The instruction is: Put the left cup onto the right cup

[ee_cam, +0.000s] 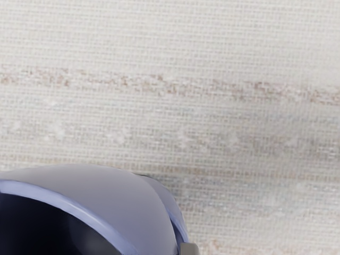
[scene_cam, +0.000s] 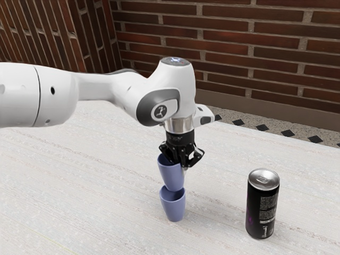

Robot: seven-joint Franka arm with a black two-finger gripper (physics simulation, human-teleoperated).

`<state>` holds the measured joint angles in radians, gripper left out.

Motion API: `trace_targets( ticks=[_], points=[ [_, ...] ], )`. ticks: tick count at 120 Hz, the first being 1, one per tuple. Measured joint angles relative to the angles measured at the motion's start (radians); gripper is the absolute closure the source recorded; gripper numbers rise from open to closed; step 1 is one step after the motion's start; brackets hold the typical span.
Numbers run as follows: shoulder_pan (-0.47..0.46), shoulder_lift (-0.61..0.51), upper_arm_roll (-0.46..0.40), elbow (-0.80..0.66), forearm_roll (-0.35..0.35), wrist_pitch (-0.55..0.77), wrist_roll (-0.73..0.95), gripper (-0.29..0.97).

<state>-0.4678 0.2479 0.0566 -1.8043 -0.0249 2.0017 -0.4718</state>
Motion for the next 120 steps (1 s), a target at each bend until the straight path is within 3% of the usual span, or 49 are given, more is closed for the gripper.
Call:
trace_targets(
  ticks=[120],
  points=[
    [-0.011, -0.023, 0.008, -0.077, -0.046, 0.028, -0.051, 0.78]
  ],
)
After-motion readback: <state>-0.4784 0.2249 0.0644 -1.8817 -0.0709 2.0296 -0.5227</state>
